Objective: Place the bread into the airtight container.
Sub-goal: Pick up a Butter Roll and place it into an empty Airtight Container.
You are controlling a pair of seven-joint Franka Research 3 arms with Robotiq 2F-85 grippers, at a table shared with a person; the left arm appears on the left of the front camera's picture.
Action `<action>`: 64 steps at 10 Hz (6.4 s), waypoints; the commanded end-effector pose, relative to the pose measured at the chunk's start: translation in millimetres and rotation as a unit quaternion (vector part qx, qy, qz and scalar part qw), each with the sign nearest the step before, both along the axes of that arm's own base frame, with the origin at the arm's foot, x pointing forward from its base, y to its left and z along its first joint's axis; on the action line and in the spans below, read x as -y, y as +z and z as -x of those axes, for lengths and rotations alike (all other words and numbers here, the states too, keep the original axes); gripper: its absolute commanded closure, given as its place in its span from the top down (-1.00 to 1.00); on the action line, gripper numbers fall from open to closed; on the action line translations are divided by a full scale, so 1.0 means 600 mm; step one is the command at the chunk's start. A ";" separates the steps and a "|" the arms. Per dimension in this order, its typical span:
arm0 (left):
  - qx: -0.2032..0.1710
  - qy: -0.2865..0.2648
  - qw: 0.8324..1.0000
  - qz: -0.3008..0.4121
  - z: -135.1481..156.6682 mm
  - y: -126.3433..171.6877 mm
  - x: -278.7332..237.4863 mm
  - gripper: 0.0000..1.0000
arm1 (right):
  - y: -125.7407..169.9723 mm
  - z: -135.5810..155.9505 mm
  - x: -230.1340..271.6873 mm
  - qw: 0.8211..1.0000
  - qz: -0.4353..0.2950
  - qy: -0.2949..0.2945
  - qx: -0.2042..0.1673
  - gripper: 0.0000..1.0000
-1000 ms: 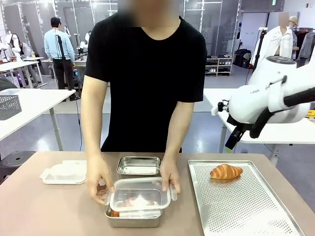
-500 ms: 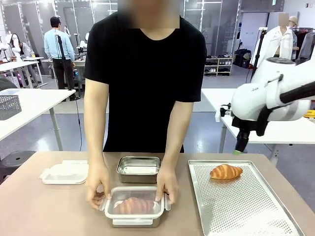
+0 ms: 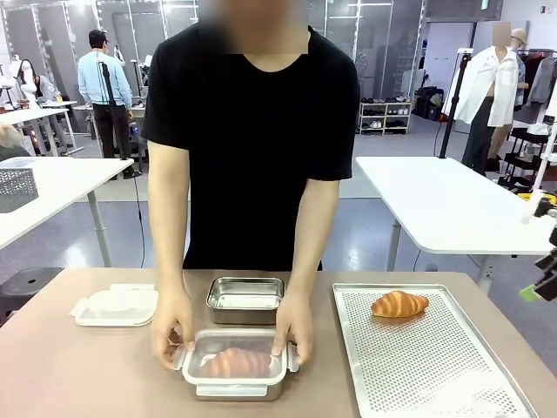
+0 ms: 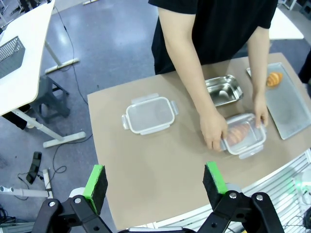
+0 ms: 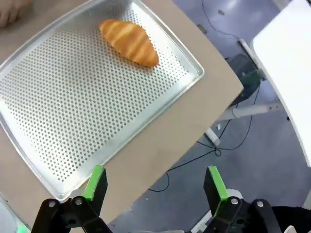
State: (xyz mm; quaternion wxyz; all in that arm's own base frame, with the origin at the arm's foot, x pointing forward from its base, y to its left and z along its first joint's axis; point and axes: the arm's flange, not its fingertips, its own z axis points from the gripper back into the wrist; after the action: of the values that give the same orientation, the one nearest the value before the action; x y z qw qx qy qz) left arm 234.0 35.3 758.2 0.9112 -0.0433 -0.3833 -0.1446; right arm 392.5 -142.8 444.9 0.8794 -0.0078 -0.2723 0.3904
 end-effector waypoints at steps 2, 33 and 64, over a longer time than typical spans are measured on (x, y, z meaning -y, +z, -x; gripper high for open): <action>0.000 0.003 1.000 -0.003 0.001 0.001 0.003 1.00 | -0.019 0.005 -0.009 1.000 0.006 0.008 0.026 1.00; 0.000 0.003 1.000 -0.003 0.001 0.001 0.003 1.00 | 0.044 -0.073 -0.143 0.995 0.088 0.035 0.032 1.00; 0.000 0.003 1.000 -0.003 0.001 0.001 0.003 1.00 | -0.233 -0.387 -0.346 0.911 0.168 0.338 -0.169 1.00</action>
State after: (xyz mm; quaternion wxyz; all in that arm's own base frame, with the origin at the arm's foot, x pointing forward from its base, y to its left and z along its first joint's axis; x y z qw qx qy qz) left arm 233.9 35.1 758.3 0.9111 -0.0432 -0.3834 -0.1448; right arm 614.0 64.2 307.8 0.7176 -0.0052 -0.0399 0.6953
